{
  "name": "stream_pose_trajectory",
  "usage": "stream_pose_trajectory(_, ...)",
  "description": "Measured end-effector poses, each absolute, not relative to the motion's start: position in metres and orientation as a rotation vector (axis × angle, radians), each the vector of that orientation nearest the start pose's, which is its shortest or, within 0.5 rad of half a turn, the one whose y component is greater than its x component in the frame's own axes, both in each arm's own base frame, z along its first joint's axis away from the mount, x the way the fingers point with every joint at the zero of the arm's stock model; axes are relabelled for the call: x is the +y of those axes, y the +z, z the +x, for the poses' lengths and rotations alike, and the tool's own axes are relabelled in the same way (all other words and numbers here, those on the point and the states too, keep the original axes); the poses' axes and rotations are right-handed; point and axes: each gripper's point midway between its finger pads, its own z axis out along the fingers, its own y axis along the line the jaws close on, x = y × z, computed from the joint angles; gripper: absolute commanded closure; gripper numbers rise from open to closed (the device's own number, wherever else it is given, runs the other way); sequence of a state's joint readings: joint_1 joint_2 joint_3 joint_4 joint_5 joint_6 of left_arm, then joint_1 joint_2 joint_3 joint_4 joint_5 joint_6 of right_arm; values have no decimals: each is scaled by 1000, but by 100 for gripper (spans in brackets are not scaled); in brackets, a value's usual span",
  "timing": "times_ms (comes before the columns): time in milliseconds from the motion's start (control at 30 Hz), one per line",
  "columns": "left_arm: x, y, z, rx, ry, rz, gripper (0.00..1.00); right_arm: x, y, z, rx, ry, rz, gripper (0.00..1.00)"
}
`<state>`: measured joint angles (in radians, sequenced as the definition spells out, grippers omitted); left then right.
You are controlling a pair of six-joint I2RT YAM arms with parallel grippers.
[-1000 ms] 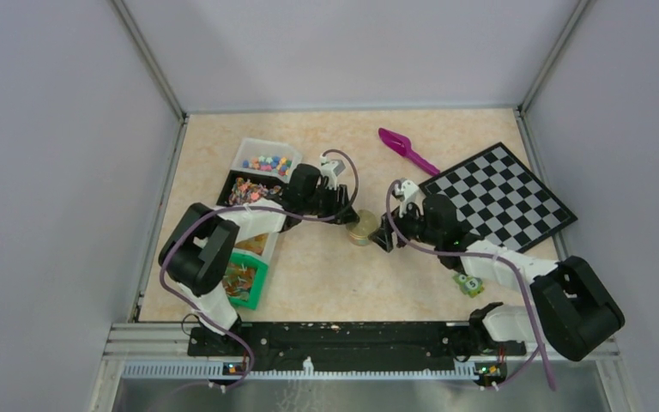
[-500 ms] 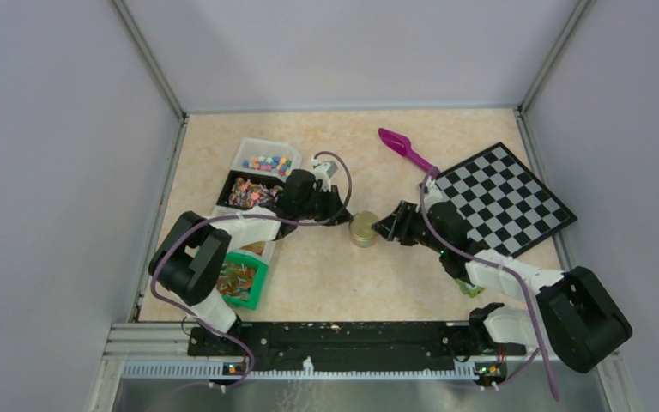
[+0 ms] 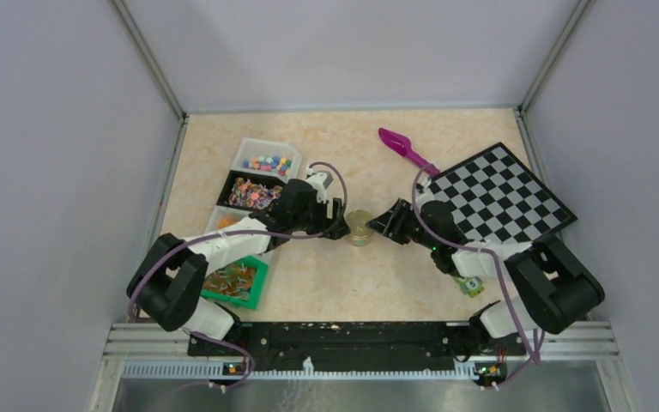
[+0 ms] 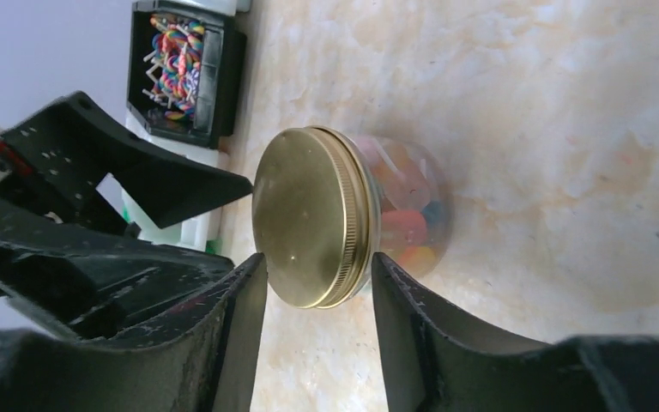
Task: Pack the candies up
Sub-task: Screw the bottle lid onto the packing bottle.
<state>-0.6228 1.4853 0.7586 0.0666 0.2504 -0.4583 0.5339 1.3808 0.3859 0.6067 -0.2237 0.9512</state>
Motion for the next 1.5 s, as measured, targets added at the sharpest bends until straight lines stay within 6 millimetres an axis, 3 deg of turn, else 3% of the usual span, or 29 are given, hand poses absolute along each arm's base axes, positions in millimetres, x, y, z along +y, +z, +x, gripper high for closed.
stream_pose_trajectory(133,-269,95,285,2295,-753,461,10,264,81,279,2144,1213,182,53)
stream_pose_trajectory(233,-273,109,293,2249,-713,585,1,272,83,282,2145,1238,108,32)
stream_pose_trajectory(333,-277,119,303,2184,-675,717,1,270,93,287,2099,1257,55,23)
stream_pose_trajectory(533,-288,116,307,2109,-631,976,1,236,91,280,2042,1192,89,25)
stream_pose_trajectory(833,-312,78,295,2042,-644,1321,1,221,83,251,2036,1193,118,26)
stream_pose_trajectory(1033,-318,70,293,2020,-662,1399,7,211,81,241,2010,1156,87,25)
stream_pose_trajectory(1200,-320,67,293,2025,-657,1409,18,212,78,234,1996,1124,9,25)
stream_pose_trajectory(1367,-319,67,292,2029,-659,1404,35,237,81,214,1916,1062,-277,23)
stream_pose_trajectory(1500,-318,66,290,2047,-666,1374,23,249,92,213,1802,1033,-384,23)
